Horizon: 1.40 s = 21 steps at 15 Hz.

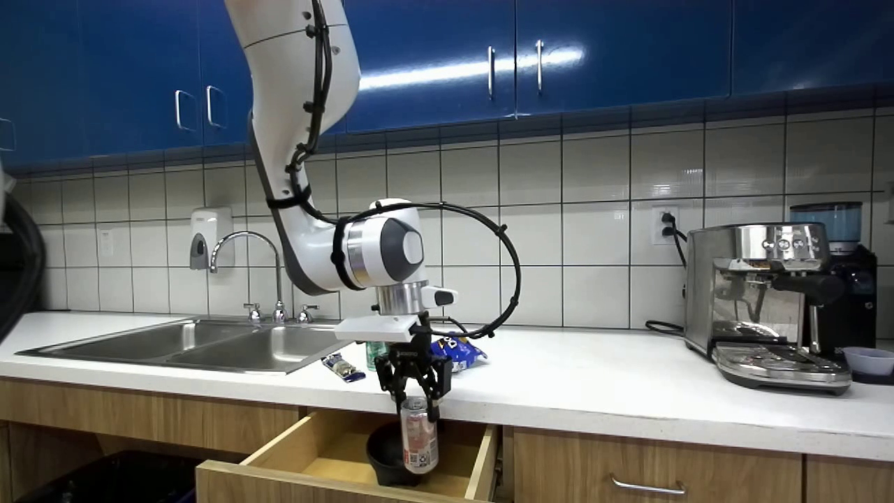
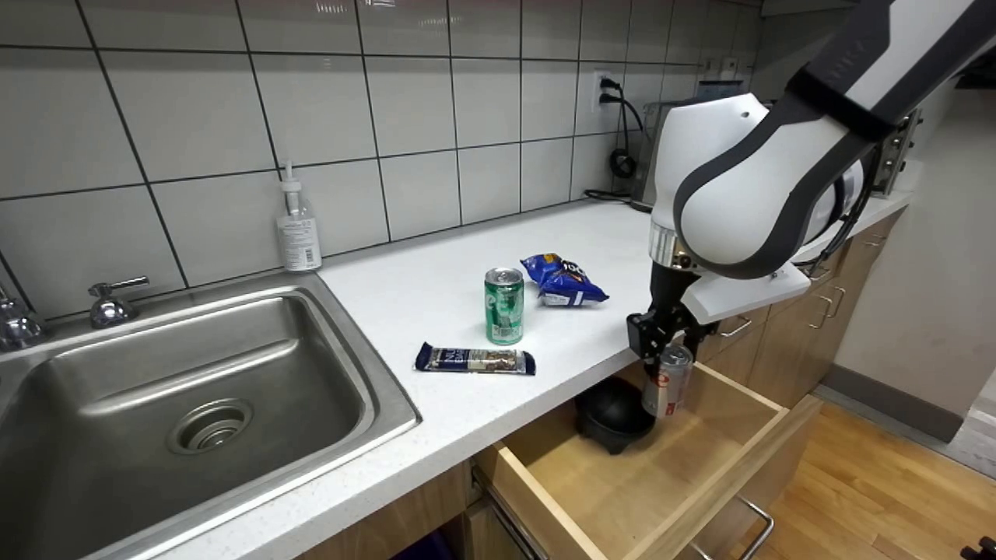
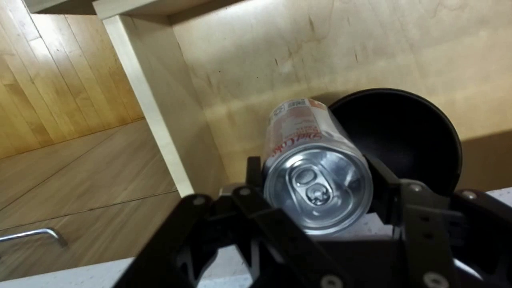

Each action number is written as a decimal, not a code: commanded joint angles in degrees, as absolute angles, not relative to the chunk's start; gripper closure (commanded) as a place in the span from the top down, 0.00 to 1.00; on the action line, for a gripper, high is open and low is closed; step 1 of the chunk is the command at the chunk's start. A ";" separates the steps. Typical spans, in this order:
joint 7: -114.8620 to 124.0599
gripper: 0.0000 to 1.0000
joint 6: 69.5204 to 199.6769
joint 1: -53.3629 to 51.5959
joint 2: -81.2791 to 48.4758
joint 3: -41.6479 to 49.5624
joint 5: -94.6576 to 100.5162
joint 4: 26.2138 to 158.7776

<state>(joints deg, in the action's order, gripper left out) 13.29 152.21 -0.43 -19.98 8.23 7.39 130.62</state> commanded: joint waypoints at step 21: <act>13.91 0.38 150.39 0.22 -10.69 8.03 6.60 136.98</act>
<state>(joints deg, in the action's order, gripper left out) 13.29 151.57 -0.41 -13.15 8.22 7.01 135.22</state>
